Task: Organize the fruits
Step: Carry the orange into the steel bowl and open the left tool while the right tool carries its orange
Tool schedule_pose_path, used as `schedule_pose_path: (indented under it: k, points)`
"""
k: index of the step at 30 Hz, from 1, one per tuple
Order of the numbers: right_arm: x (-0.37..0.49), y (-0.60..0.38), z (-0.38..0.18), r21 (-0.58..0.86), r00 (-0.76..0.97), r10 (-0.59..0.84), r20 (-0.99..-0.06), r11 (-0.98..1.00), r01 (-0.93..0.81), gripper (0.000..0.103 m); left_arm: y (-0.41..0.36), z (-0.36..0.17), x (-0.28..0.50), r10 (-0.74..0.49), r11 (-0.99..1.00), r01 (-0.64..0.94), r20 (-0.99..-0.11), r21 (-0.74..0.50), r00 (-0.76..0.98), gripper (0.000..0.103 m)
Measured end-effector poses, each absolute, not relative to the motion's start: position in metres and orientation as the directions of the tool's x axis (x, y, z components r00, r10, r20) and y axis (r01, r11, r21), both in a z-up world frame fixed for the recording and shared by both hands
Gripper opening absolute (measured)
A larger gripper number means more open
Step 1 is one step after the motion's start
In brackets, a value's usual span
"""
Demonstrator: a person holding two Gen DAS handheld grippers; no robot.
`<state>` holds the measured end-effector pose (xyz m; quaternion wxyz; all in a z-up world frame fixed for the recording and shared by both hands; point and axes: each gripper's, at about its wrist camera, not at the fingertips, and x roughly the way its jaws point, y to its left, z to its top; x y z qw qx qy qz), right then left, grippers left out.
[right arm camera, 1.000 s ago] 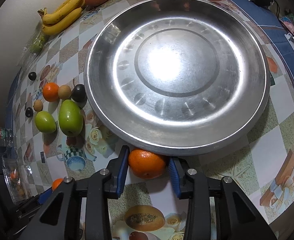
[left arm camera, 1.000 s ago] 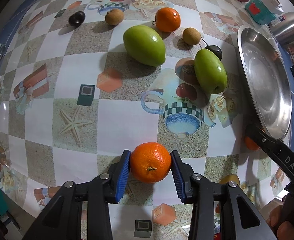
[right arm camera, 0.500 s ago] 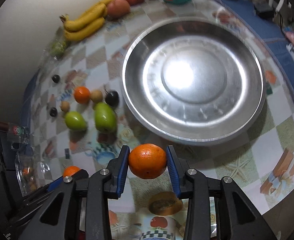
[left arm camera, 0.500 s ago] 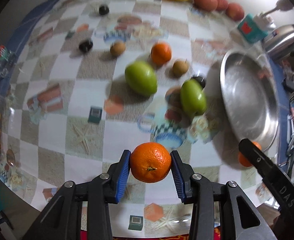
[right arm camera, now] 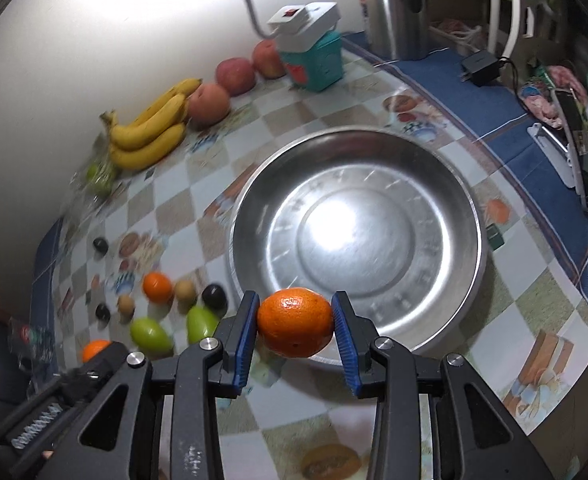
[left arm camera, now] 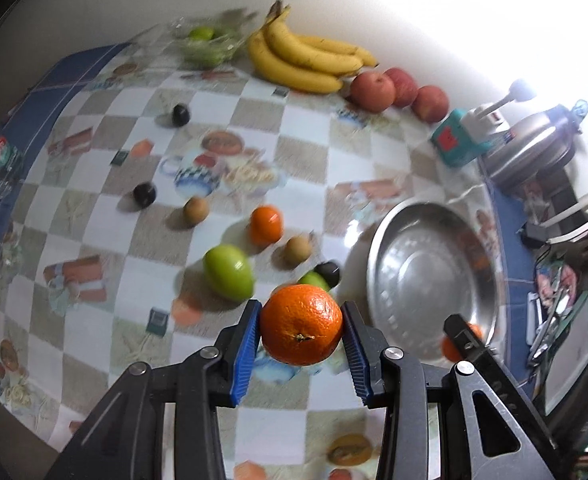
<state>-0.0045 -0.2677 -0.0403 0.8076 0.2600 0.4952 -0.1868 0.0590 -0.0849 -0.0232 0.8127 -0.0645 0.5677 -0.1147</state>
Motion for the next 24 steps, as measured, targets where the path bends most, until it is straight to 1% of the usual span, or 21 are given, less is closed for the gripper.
schedule_pose_path:
  k: [5, 11, 13, 19, 24]
  points:
    - [-0.001, -0.29, -0.041, 0.206, 0.432, -0.098, -0.897, 0.77, 0.604, 0.039, -0.106, -0.009, 0.07, -0.282, 0.958, 0.165, -0.883, -0.236, 0.375, 0.043]
    - [-0.001, -0.316, -0.044, 0.16, 0.416, -0.174, -0.893, 0.74, 0.653, 0.039, -0.134, -0.002, 0.081, -0.348, 0.932, 0.24, -0.851, -0.27, 0.394, 0.042]
    - [-0.001, -0.324, -0.046, 0.159, 0.415, -0.18, -0.892, 0.734, 0.66, 0.039, -0.147, -0.003, 0.082, -0.375, 0.919, 0.273, -0.842, -0.283, 0.388, 0.042]
    - [-0.008, -0.351, -0.051, 0.134, 0.394, -0.226, -0.891, 0.698, 0.703, 0.039, -0.188, -0.015, 0.08, -0.421, 0.885, 0.363, -0.835, -0.292, 0.354, 0.043]
    - [-0.006, -0.361, -0.063, 0.136, 0.379, -0.209, -0.901, 0.695, 0.706, 0.039, -0.205, -0.038, 0.079, -0.417, 0.876, 0.392, -0.848, -0.28, 0.328, 0.043]
